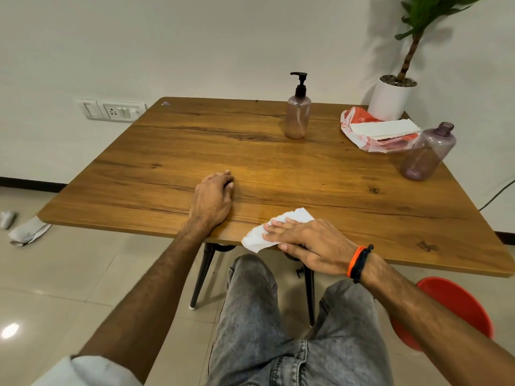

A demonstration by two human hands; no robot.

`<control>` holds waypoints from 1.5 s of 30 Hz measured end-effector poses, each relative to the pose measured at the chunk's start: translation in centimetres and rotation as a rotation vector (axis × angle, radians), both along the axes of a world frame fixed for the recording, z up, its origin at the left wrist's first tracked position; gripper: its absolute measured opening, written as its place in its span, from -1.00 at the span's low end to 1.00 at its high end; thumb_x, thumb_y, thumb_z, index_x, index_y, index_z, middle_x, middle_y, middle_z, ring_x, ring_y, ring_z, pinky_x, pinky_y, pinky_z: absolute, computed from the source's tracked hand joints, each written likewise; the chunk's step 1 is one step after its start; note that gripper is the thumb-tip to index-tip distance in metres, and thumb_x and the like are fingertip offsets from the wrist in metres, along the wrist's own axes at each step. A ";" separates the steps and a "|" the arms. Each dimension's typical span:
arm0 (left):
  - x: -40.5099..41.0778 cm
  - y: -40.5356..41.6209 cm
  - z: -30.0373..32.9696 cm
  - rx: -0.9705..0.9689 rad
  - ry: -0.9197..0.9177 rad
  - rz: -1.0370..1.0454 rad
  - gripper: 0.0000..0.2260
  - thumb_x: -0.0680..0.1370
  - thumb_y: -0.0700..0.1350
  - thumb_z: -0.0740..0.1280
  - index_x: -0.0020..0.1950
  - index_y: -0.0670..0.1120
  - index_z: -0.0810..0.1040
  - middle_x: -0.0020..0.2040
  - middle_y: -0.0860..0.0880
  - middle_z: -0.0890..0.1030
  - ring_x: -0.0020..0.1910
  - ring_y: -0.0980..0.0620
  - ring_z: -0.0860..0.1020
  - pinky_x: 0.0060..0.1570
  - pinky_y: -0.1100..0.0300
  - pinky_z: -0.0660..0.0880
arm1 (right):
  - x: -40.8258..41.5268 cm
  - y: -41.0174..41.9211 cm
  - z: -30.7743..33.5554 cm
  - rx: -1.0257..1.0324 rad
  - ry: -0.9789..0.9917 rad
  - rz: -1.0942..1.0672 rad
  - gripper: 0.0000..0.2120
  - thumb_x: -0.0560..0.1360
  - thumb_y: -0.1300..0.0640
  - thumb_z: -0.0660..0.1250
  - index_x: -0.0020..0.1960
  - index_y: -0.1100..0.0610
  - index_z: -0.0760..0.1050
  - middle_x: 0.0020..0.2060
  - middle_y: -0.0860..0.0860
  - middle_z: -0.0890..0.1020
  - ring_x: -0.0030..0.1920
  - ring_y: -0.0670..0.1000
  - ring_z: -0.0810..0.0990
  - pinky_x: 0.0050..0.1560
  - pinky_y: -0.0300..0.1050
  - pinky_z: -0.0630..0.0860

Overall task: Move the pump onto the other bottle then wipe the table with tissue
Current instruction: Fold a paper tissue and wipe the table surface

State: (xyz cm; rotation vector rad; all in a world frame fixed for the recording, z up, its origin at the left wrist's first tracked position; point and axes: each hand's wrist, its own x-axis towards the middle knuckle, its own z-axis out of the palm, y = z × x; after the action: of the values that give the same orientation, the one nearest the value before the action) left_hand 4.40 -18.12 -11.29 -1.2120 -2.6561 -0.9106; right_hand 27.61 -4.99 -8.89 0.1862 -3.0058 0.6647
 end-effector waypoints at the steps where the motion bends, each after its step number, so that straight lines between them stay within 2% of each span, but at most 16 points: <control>1: 0.0 0.0 0.1 -0.003 -0.003 0.000 -0.71 0.61 -0.10 0.22 0.29 -0.12 0.54 0.35 -0.06 0.53 0.34 -0.09 0.44 0.36 -0.06 0.33 | 0.3 -0.2 0.3 -0.021 -0.007 0.012 -0.64 0.63 0.06 0.13 0.40 0.00 0.42 0.39 -0.15 0.42 0.44 -0.17 0.30 0.48 -0.14 0.21; 3: 0.1 -0.1 0.2 -0.011 -0.010 -0.002 -0.71 0.61 -0.09 0.22 0.30 -0.11 0.53 0.36 -0.05 0.52 0.35 -0.08 0.43 0.37 -0.06 0.32 | 0.7 -0.6 1.2 -0.109 -0.036 0.022 -0.69 0.62 -0.01 0.15 0.28 -0.01 0.55 0.06 -0.40 0.59 0.07 -0.18 0.61 0.14 -0.24 0.50; 4: 0.2 -0.1 0.3 -0.013 -0.012 -0.006 -0.71 0.62 -0.09 0.21 0.31 -0.11 0.53 0.37 -0.05 0.51 0.35 -0.08 0.43 0.38 -0.07 0.32 | 0.8 -0.7 1.6 -0.211 -0.059 0.026 -0.71 0.61 -0.06 0.17 0.11 0.00 0.63 -0.24 -0.40 0.60 -0.27 -0.15 0.58 -0.19 -0.24 0.48; 5: 0.3 -0.2 0.4 -0.017 -0.013 -0.006 -0.71 0.62 -0.09 0.21 0.31 -0.11 0.52 0.37 -0.05 0.51 0.35 -0.08 0.43 0.38 -0.06 0.31 | 0.7 -0.8 2.1 -0.360 -0.076 0.024 -0.68 0.59 -0.13 0.18 -0.10 0.00 0.64 -0.43 -0.25 0.50 -0.43 -0.11 0.40 -0.37 -0.18 0.32; 6: 0.4 -0.2 0.5 -0.019 -0.014 -0.005 -0.70 0.62 -0.09 0.21 0.31 -0.12 0.52 0.37 -0.05 0.51 0.35 -0.08 0.42 0.38 -0.06 0.31 | 0.5 -0.8 2.4 -0.523 -0.084 0.007 -0.63 0.55 -0.20 0.20 -0.24 0.01 0.59 -0.48 -0.13 0.42 -0.45 -0.05 0.32 -0.39 -0.10 0.23; 8: 0.5 -0.1 0.5 -0.021 -0.017 0.006 -0.70 0.62 -0.08 0.21 0.31 -0.12 0.52 0.37 -0.05 0.51 0.35 -0.08 0.43 0.38 -0.06 0.32 | -0.1 -0.7 3.2 -0.842 -0.088 -0.097 -0.61 0.52 -0.16 0.25 -0.21 0.13 0.62 -0.40 0.12 0.54 -0.37 0.04 0.45 -0.33 -0.08 0.33; 11: 0.6 -0.2 0.6 -0.012 -0.014 0.011 -0.70 0.61 -0.08 0.21 0.30 -0.12 0.53 0.34 -0.05 0.54 0.32 -0.08 0.46 0.35 -0.07 0.35 | -1.6 0.2 4.2 -1.285 -0.085 -0.362 -0.76 0.54 0.11 0.26 -0.10 0.20 0.67 -0.15 0.10 0.72 -0.19 0.03 0.67 -0.18 -0.13 0.60; 15: 0.6 -0.3 0.7 0.017 -0.029 0.007 -0.71 0.62 -0.09 0.22 0.28 -0.13 0.55 0.32 -0.06 0.55 0.31 -0.08 0.47 0.36 -0.03 0.34 | -3.8 1.4 5.0 -1.596 -0.105 -0.637 -0.75 0.56 0.14 0.27 0.18 0.21 0.54 0.06 0.14 0.68 0.04 0.15 0.67 -0.07 0.07 0.63; 18: 0.8 -0.2 1.1 0.066 -0.084 0.026 -0.71 0.62 -0.08 0.22 0.29 -0.14 0.56 0.29 -0.07 0.58 0.28 -0.06 0.50 0.33 0.08 0.34 | -5.0 2.1 5.1 -1.730 -0.154 -0.701 -0.76 0.56 0.17 0.25 0.19 0.22 0.48 0.13 0.19 0.64 0.14 0.22 0.62 0.08 0.19 0.56; 22: 2.5 -0.2 3.0 0.236 -0.330 0.055 -0.70 0.62 0.03 0.24 0.24 -0.09 0.60 0.14 0.00 0.65 0.11 0.08 0.56 0.14 0.23 0.42 | -6.1 2.2 5.1 -1.803 -0.141 -0.661 -0.81 0.56 0.31 0.18 0.11 0.24 0.50 0.10 0.21 0.64 0.11 0.21 0.62 0.00 0.14 0.59; 27: 3.9 1.7 4.6 0.427 -0.852 -0.068 -0.56 0.49 0.18 0.35 0.18 -0.12 0.61 0.05 -0.04 0.70 0.04 0.03 0.67 0.15 0.02 0.57 | -7.4 2.3 4.7 -1.743 -0.054 -0.605 -0.78 0.57 0.37 0.14 0.11 0.27 0.51 0.00 0.18 0.67 -0.02 0.14 0.67 -0.06 0.06 0.63; 30: 4.2 2.6 5.3 0.488 -1.078 -0.024 -0.57 0.43 0.03 0.47 0.19 -0.18 0.57 0.03 -0.13 0.70 -0.03 -0.05 0.69 0.06 -0.03 0.62 | -7.8 2.6 4.5 -1.609 -0.021 -0.657 -0.82 0.56 0.35 0.20 0.09 0.24 0.53 0.09 0.20 0.65 0.02 0.15 0.66 0.00 0.07 0.62; 35: 4.6 2.8 5.6 0.518 -1.138 0.001 -0.72 0.43 -0.25 0.50 0.10 -0.18 0.56 -0.04 -0.13 0.70 -0.07 -0.04 0.70 -0.08 0.08 0.65 | -7.8 2.9 4.2 -1.381 0.027 -0.752 -0.84 0.51 0.29 0.34 0.07 0.17 0.59 -0.02 0.10 0.70 -0.07 0.06 0.69 -0.10 -0.01 0.63; 38: 4.2 2.7 5.6 0.515 -1.167 -0.003 -0.66 0.40 -0.22 0.53 0.14 -0.16 0.57 0.00 -0.13 0.70 -0.06 -0.02 0.70 -0.06 0.09 0.65 | -7.8 3.2 3.9 -1.384 0.096 -0.819 -0.83 0.47 0.29 0.39 0.06 0.18 0.60 -0.06 0.05 0.70 -0.08 0.01 0.68 -0.12 -0.06 0.63; 42: 4.4 2.5 6.0 0.342 -1.129 -0.057 -0.63 0.37 -0.21 0.55 0.13 -0.09 0.56 -0.01 -0.08 0.70 -0.05 0.01 0.69 -0.13 0.16 0.63 | -7.8 3.5 3.6 -1.466 0.122 -0.867 -0.86 0.43 0.30 0.41 -0.03 0.16 0.57 -0.03 0.07 0.70 0.03 0.09 0.65 0.11 0.10 0.58; 45: 4.5 2.5 6.4 0.403 -1.123 -0.010 -0.65 0.39 -0.24 0.53 0.14 -0.12 0.57 0.03 -0.11 0.68 -0.02 -0.03 0.68 -0.01 0.03 0.64 | -6.9 3.6 3.6 -1.441 0.122 -0.843 -0.77 0.38 0.31 0.45 -0.02 0.10 0.54 -0.02 0.06 0.69 0.03 0.06 0.65 -0.03 -0.02 0.62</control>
State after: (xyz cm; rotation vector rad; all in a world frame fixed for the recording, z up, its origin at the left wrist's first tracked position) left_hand 8.93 -15.63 -4.88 -0.6864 -2.8077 -2.5556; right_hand 20.71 -1.36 -5.27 -0.9289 -1.5049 2.1153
